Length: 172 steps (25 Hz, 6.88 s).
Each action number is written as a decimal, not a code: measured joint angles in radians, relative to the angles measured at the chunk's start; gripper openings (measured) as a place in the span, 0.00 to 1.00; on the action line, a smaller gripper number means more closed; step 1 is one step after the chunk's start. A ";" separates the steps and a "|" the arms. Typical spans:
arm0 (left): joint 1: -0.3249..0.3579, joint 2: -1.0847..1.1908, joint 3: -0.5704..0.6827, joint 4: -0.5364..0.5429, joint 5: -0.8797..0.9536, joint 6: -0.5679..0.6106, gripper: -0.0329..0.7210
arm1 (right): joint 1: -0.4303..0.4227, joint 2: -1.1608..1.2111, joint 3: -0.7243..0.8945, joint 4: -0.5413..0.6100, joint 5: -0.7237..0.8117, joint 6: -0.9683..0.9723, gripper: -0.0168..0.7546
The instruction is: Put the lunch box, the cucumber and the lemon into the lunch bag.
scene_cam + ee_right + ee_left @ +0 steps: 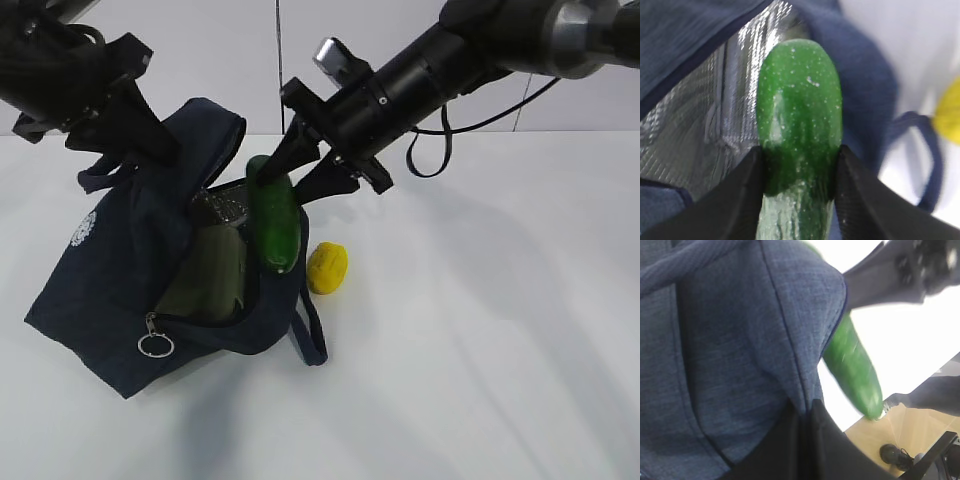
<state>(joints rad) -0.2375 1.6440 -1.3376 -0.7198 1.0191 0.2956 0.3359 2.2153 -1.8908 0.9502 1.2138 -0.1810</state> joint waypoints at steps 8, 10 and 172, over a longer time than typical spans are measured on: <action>0.000 0.000 0.000 0.000 0.002 0.000 0.04 | 0.091 0.000 0.000 0.076 -0.051 -0.039 0.44; 0.000 0.000 0.000 -0.001 0.005 0.000 0.04 | 0.105 0.000 0.000 0.078 -0.085 -0.049 0.44; 0.096 0.002 -0.005 0.106 0.012 0.000 0.04 | 0.081 0.123 -0.152 -0.648 -0.100 0.593 0.55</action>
<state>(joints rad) -0.1411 1.6457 -1.3426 -0.6142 1.0307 0.2956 0.4167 2.3379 -2.0427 0.3024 1.1139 0.4121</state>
